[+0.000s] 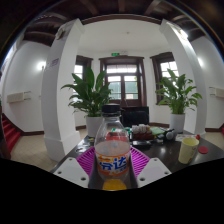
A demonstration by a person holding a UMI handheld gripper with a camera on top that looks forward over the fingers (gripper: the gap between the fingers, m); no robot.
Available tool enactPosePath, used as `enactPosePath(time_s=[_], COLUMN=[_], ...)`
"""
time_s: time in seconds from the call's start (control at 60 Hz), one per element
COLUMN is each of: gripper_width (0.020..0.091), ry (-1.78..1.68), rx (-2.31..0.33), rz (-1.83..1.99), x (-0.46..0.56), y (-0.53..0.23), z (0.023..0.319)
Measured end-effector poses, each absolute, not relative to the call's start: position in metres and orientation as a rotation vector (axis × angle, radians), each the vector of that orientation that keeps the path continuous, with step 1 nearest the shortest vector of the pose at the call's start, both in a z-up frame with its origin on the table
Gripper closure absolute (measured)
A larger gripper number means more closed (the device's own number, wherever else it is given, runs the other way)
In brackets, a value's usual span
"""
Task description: Pour water
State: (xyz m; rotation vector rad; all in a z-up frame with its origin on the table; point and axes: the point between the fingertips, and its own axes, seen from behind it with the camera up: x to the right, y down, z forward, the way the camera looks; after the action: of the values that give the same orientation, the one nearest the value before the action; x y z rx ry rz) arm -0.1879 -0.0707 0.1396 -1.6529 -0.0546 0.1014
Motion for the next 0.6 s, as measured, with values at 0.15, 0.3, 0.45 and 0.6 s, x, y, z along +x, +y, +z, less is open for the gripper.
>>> enactPosePath(time_s=[0.15,0.3,0.45,0.6], gripper_width=[0.0728,0.0728,0.0728,0.0731], ry=[-0.044,-0.028,0.075,0.359], rx=[-1.642,-1.642,-1.676,-1.661], rz=[0.102,0.123,0.218,0.446], x=[-0.186,-0.19,-0.175,-0.131], y=[-0.069,-0.075,-0.069,-0.05], z=[0.143,0.141,0.138,0.145])
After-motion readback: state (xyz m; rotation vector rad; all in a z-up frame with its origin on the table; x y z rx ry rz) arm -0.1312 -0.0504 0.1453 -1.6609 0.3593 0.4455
